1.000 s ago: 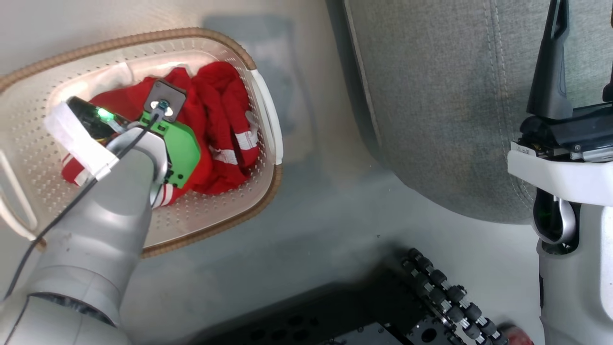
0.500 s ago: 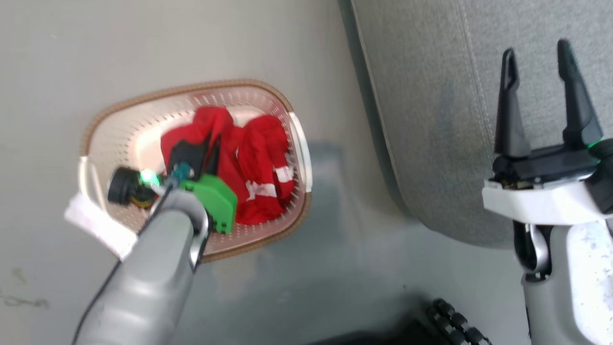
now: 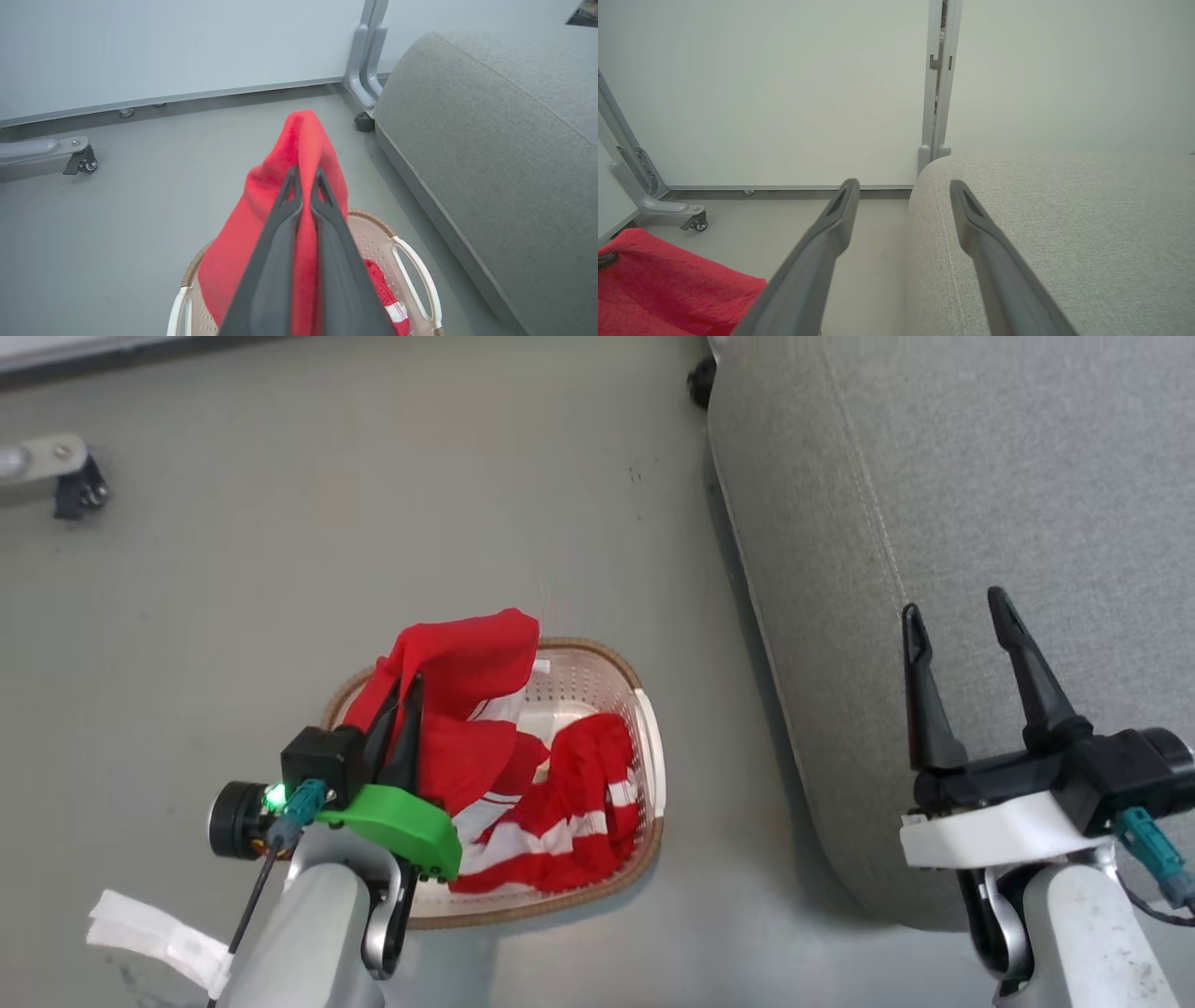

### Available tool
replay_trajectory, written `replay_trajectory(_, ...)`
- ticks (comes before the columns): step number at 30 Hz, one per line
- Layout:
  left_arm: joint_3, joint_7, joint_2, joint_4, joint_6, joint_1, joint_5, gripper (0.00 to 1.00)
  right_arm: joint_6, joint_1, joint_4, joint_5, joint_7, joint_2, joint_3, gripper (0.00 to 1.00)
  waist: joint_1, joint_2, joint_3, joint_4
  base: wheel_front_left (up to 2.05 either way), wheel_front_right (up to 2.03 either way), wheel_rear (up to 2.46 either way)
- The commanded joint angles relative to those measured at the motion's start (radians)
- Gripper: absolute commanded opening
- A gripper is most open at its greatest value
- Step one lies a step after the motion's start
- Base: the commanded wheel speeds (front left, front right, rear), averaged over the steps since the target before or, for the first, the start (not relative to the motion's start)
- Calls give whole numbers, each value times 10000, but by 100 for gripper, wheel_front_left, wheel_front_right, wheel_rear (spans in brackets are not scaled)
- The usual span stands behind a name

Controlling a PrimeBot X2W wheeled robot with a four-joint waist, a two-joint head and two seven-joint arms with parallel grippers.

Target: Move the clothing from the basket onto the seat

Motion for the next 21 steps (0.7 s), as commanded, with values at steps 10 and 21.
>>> replay_trajectory(10, 891, -8, -244, -1732, -501, 1023, 450, 0, -6, 1044, 424, 156, -29, -28, 702, 100, 1, 0, -2881, 669, 0, 0, 0)
replay_trajectory(21, 361, -9, -340, -3231, -833, 538, -12, 0, -6, 998, 695, 633, -29, -396, 2859, 100, 1, 0, -3351, 549, 0, 0, 0)
